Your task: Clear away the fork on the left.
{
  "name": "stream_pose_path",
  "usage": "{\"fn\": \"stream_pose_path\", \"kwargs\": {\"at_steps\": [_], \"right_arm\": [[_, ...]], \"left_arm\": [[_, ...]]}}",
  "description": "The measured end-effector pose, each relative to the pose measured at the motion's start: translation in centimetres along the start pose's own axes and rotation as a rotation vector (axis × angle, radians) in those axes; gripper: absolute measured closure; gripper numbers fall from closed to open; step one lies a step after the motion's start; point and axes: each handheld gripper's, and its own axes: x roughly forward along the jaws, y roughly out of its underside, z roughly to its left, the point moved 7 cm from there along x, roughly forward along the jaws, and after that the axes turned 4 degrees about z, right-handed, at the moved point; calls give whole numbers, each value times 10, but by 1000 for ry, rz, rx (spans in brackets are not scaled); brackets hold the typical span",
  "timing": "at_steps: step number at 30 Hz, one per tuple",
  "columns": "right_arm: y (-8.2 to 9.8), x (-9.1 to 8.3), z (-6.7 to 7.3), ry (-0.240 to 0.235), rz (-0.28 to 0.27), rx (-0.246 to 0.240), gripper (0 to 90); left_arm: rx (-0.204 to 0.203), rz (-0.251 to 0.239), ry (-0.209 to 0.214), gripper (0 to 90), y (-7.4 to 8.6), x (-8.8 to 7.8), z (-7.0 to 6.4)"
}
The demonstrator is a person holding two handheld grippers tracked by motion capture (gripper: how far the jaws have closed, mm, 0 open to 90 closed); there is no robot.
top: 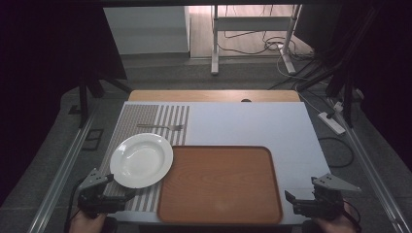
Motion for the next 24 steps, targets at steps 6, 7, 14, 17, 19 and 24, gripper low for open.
{"fn": "stream_pose_path", "kwargs": {"at_steps": [6, 7, 14, 17, 19, 24], "right_arm": [[2, 2, 7, 0, 31, -46, 0], [2, 2, 6, 3, 32, -49, 0], [2, 2, 5, -10, 29, -34, 0], [2, 2, 5, -17, 28, -39, 0], [2, 2, 6, -23, 32, -50, 0], [2, 3, 8, -25, 35, -52, 0]], "left_arm": [[-9, 2, -1, 4, 0, 0, 1], [-9, 2, -1, 3, 0, 0, 1], [-3, 15, 4, 0, -2, 2, 0], [2, 24, 8, 1, -2, 3, 0], [3, 28, 11, 2, -1, 3, 0], [-1, 26, 32, 0, -1, 3, 0]]}}
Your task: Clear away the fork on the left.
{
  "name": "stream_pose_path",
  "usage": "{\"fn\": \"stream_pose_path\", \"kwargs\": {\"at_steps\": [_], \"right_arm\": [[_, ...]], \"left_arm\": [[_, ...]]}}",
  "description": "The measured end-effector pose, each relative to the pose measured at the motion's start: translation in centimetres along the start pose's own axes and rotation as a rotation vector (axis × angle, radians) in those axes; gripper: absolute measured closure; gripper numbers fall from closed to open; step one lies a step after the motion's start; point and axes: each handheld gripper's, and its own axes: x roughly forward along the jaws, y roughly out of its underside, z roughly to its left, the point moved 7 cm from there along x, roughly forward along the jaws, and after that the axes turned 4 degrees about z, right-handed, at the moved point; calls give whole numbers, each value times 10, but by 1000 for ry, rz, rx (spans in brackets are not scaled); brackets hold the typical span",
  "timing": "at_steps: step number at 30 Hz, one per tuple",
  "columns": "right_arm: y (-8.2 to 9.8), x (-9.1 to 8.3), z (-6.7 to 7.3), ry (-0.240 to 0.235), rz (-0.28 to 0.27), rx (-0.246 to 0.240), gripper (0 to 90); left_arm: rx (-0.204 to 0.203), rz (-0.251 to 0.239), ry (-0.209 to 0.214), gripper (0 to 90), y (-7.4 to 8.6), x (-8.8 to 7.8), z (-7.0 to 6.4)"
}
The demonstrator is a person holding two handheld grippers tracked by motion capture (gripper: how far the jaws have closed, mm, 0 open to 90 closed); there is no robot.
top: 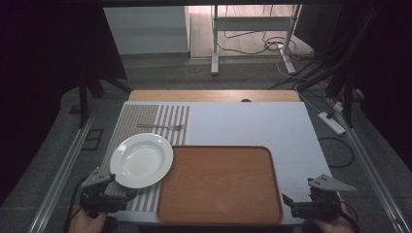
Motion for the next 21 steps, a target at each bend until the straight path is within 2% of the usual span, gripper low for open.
{"fn": "stream_pose_path", "kwargs": {"at_steps": [4, 11, 19, 21], "right_arm": [[0, 0, 1, -6, 6, -4, 0], [0, 0, 0, -8, 2, -2, 0], [0, 1, 1, -11, 12, -5, 0], [0, 1, 1, -10, 14, -5, 0]], "left_arm": [[-15, -18, 31, 0, 0, -2, 1], [26, -9, 9, 0, -7, 0, -2], [29, 7, -8, 0, -10, 5, 1], [14, 5, 14, 0, -11, 7, 2]]}}
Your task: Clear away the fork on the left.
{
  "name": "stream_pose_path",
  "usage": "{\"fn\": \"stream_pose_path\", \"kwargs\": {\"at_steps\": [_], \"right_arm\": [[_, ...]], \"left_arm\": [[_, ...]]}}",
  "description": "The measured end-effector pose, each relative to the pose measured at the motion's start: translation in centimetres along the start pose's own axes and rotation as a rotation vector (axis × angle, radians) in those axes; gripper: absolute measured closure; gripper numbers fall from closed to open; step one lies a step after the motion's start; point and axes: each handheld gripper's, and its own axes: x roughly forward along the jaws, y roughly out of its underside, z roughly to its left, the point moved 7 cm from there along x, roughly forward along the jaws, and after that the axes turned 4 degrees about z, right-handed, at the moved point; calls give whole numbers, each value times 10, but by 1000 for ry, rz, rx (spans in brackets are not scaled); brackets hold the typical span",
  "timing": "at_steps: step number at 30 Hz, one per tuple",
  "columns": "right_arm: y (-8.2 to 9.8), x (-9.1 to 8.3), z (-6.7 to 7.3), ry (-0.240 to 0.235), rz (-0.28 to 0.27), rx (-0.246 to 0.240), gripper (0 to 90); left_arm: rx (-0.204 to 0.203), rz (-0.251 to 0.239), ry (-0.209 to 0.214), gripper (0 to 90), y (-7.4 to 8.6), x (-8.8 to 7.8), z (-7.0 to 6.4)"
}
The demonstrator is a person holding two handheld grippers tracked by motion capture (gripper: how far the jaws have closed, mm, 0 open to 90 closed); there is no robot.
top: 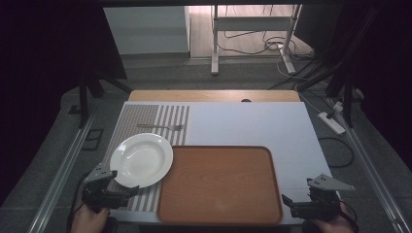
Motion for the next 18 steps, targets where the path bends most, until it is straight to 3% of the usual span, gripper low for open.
{"fn": "stream_pose_path", "kwargs": {"at_steps": [5, 8, 18], "right_arm": [[0, 1, 1, -3, 1, -2, 0], [0, 1, 1, -7, 1, -9, 0], [0, 1, 2, -12, 7, -13, 0]], "left_arm": [[-23, 8, 34, 0, -4, 7, 4], [7, 27, 4, 0, -7, 11, 5], [40, 64, 0, 0, -19, 26, 13]]}}
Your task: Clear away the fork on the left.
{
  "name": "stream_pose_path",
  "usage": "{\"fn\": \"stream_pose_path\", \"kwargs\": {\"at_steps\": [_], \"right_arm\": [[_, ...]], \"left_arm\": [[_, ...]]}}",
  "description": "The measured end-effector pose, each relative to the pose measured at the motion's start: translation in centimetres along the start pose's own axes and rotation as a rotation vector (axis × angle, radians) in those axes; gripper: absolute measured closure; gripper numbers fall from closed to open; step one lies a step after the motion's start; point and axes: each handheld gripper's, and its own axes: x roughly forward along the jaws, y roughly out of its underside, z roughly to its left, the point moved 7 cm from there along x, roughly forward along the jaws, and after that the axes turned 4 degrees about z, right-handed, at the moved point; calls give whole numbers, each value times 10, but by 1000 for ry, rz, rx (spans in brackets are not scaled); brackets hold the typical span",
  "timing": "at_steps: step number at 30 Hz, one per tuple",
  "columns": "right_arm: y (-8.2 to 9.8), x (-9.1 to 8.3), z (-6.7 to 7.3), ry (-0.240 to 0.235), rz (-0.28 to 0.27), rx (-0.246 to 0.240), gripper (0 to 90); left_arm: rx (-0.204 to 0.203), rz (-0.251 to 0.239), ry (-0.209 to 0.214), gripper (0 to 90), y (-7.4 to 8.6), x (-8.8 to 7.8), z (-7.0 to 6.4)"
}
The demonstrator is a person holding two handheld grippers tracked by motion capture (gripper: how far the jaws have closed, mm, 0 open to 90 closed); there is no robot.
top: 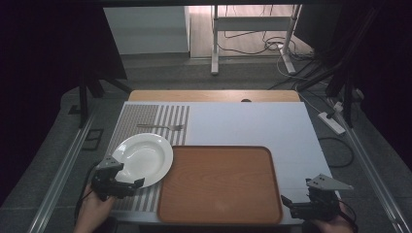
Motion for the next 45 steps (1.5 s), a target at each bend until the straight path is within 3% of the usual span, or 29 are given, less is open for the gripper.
{"fn": "stream_pose_path", "kwargs": {"at_steps": [4, 11, 20, 23, 36, 45], "right_arm": [[0, 0, 0, -4, 1, 2, 0], [0, 1, 0, -6, 7, -1, 0], [0, 1, 0, -5, 10, -2, 0], [0, 1, 0, -5, 11, -3, 0], [1, 2, 1, -7, 17, -5, 0], [1, 2, 1, -8, 20, -6, 0]], "left_arm": [[1, 7, -9, 0, -6, 5, 5], [-25, -7, 12, 0, -17, 14, 13], [-8, 8, 12, 0, -28, 25, 24], [-24, -6, 38, 0, -32, 28, 28], [-40, 14, -44, 0, -50, 44, 52], [-40, 15, -35, 0, -64, 53, 61]]}}
